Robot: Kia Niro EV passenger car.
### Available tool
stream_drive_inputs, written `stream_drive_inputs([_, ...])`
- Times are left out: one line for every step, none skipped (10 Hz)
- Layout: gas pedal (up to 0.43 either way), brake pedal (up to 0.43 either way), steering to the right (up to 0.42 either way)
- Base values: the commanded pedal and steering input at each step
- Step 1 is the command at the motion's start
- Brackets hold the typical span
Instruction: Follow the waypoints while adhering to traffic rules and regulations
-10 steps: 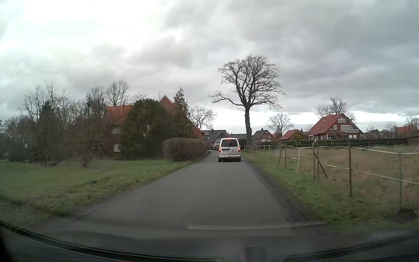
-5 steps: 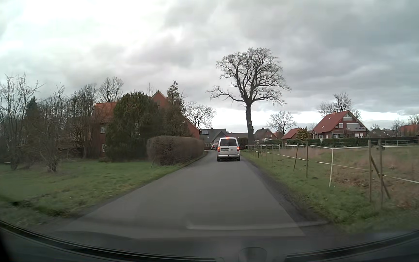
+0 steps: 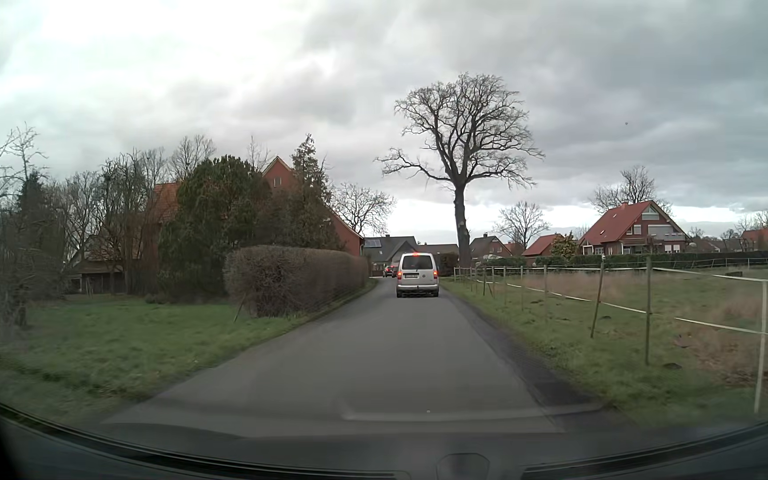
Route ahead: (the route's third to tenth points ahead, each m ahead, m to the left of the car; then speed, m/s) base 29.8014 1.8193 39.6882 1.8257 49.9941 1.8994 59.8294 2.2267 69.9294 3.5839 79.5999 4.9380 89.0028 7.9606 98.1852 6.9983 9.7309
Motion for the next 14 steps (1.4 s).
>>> stream_drive_inputs([0.000, 0.000, 0.000])
stream_drive_inputs([0.000, 0.000, 0.000])
stream_drive_inputs([0.000, 0.000, 0.000])
stream_drive_inputs([0.000, 0.000, 0.000])
stream_drive_inputs([0.000, 0.000, 0.000])
stream_drive_inputs([0.000, 0.000, 0.000])
stream_drive_inputs([0.000, 0.000, 0.000])
stream_drive_inputs([0.039, 0.000, 0.000])
stream_drive_inputs([0.039, 0.000, 0.000])
stream_drive_inputs([0.039, 0.000, -0.001])
stream_drive_inputs([0.047, 0.000, -0.002])
stream_drive_inputs([0.047, 0.000, -0.003])
stream_drive_inputs([0.059, 0.000, -0.004])
stream_drive_inputs([0.059, 0.000, -0.003])
